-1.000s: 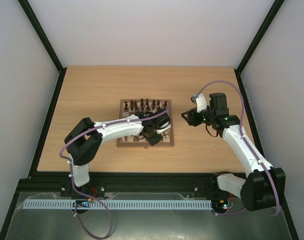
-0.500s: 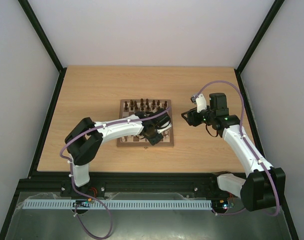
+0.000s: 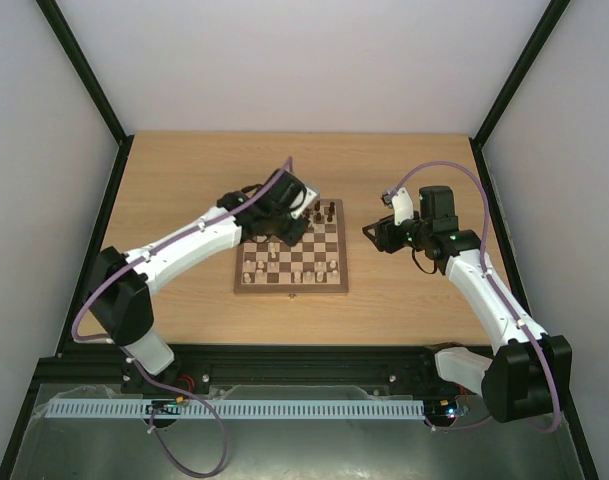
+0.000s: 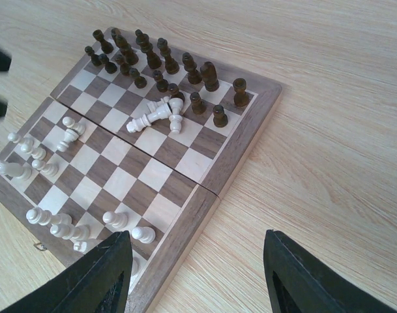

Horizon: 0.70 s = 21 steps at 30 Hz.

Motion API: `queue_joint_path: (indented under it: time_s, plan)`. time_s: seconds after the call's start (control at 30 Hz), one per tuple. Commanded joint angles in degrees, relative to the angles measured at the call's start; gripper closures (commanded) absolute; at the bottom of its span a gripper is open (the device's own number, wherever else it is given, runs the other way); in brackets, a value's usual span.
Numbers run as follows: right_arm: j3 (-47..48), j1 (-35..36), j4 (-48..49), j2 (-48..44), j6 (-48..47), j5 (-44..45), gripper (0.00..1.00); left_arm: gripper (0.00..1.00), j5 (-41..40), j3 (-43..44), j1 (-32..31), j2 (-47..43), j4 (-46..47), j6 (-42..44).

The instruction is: Set up the chess pieces on the board

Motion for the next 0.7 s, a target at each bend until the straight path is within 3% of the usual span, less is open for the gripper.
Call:
queue_joint_path:
  time_s: [0.0,0.23,0.4,0.67]
  plan:
    - [-0.5,-0.2,-1.2,-0.2,-0.4,-0.8,0.43,0.57,-4.1,3.0,2.2,4.0,-0.4,-3.6]
    - [-0.6,-0.2,-1.2,-0.5,-0.5,-0.5,0.44,0.7,-5.8,6.7,3.5,12.5,0.3,-7.9]
    - [-0.5,-0.2,-1.3,-0.3,-0.5,-0.5,0.43,0.63,-6.6,8.5,3.9,16.9,1.2,-9.4]
    - [-0.5,-0.2,-1.3,-0.3,-0.7,-0.5,0.43,0.65,-6.2,9.2,5.1,21.1,2.9,-10.2]
